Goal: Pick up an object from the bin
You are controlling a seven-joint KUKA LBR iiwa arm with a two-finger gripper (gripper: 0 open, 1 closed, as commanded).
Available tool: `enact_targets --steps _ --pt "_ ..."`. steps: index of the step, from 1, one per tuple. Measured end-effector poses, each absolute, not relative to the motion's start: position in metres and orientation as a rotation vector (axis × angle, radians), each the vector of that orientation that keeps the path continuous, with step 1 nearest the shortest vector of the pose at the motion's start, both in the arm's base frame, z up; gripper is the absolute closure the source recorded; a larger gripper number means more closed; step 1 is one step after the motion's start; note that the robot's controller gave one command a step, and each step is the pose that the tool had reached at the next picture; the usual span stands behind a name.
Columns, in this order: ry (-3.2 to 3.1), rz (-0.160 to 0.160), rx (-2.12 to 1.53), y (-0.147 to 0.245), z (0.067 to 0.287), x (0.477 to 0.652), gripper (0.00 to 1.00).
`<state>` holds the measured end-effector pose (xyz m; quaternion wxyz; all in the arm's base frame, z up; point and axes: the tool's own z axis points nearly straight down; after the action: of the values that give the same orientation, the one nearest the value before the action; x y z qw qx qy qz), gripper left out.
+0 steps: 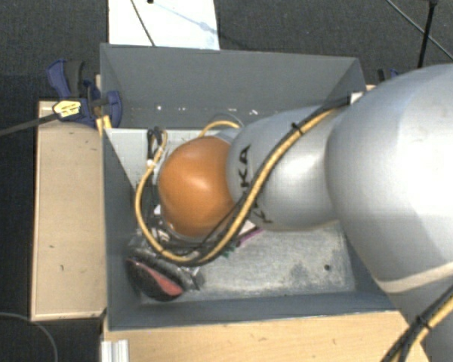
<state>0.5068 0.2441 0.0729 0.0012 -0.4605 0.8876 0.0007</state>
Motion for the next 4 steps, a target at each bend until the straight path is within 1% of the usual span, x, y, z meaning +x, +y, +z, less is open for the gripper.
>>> enact_targets --steps 1,2,3,4 --pt "2.679 -0.004 -1.622 0.248 0.072 0.483 0.0" --pt "2.69 -0.008 -1.615 0.245 0.071 0.483 1.0" --pt "2.935 -0.001 -1.102 0.233 0.149 0.493 1.0" --pt "2.939 0.001 -1.103 0.233 0.147 0.492 0.0"
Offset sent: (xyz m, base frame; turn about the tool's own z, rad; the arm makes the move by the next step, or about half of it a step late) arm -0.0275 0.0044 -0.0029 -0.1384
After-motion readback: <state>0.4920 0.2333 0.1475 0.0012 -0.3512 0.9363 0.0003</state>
